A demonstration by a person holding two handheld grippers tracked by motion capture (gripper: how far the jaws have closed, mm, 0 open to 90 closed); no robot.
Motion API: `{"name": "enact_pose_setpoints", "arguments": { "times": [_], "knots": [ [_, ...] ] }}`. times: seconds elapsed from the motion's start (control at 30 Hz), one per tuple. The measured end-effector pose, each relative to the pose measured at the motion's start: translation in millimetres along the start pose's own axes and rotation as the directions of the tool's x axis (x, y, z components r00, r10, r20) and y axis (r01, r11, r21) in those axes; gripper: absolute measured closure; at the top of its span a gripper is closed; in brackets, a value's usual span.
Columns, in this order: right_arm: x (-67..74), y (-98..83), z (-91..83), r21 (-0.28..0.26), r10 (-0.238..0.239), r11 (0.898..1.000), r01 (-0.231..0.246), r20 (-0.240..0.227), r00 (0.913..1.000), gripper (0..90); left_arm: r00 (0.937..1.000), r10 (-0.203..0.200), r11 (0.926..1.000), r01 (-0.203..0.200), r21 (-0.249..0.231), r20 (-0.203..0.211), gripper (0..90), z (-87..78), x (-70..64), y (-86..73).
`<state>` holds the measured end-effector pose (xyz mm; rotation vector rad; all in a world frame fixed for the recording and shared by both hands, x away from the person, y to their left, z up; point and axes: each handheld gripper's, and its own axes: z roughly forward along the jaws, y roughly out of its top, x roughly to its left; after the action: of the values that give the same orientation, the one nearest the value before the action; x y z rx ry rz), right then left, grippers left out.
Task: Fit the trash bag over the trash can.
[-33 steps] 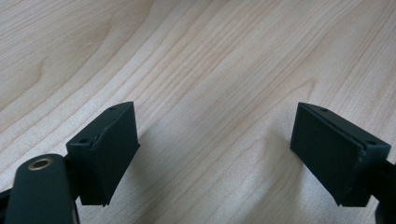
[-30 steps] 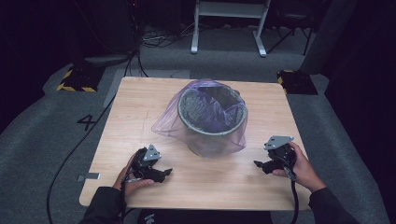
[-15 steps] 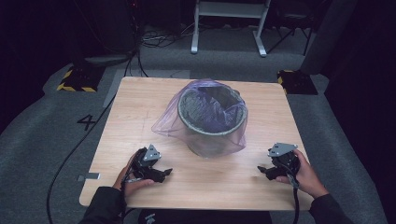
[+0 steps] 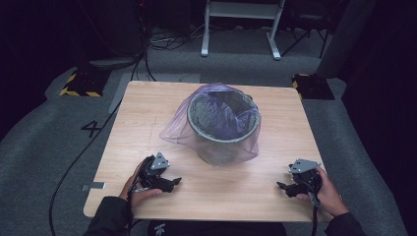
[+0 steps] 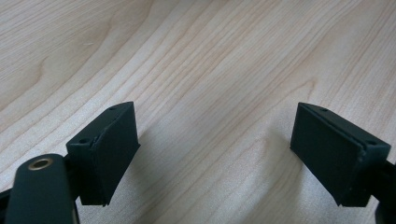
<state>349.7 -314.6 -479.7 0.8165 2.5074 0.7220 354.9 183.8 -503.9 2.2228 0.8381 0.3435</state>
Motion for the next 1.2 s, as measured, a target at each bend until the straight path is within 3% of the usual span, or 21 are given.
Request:
{"name": "enact_pose_setpoints", "arguments": {
  "times": [0.33,0.43,0.63,0.7,0.9,1.2],
  "knots": [
    [-6.6,-25.2,-2.5,-0.083,0.109,0.991,-0.109,-0.006,0.994,15.7,1.0,0.0,1.0,0.0,0.0,0.001,14.5,0.0,0.1,0.0],
    [-11.3,-34.7,-2.9,-0.114,0.163,0.98,-0.165,-0.023,0.9863,14.8,1.0,-0.002,1.0,0.002,0.001,-0.001,14.5,0.4,-0.1,0.3],
    [-22.3,-55.9,-5.3,-0.16,0.284,0.944,-0.287,-0.042,0.9578,13.5,1.0,-0.001,1.0,0.001,0.0,-0.001,14.5,0.4,-0.2,0.4],
    [-25.7,-61.0,-8.0,-0.155,0.313,0.937,-0.312,-0.018,0.9496,11.7,1.0,-0.001,1.0,0.001,0.0,-0.001,14.5,0.4,-0.1,0.4],
    [-30.6,-69.1,-12.6,-0.156,0.355,0.924,-0.349,0.015,0.9346,12.0,1.0,-0.004,1.0,0.004,-0.002,-0.001,14.5,0.8,-0.3,0.5],
    [-31.2,-68.7,-11.9,-0.156,0.359,0.923,-0.352,0.019,0.9332,11.3,1.0,-0.004,1.0,0.004,-0.002,0.0,14.5,0.8,-0.3,0.5]
  ]
}}
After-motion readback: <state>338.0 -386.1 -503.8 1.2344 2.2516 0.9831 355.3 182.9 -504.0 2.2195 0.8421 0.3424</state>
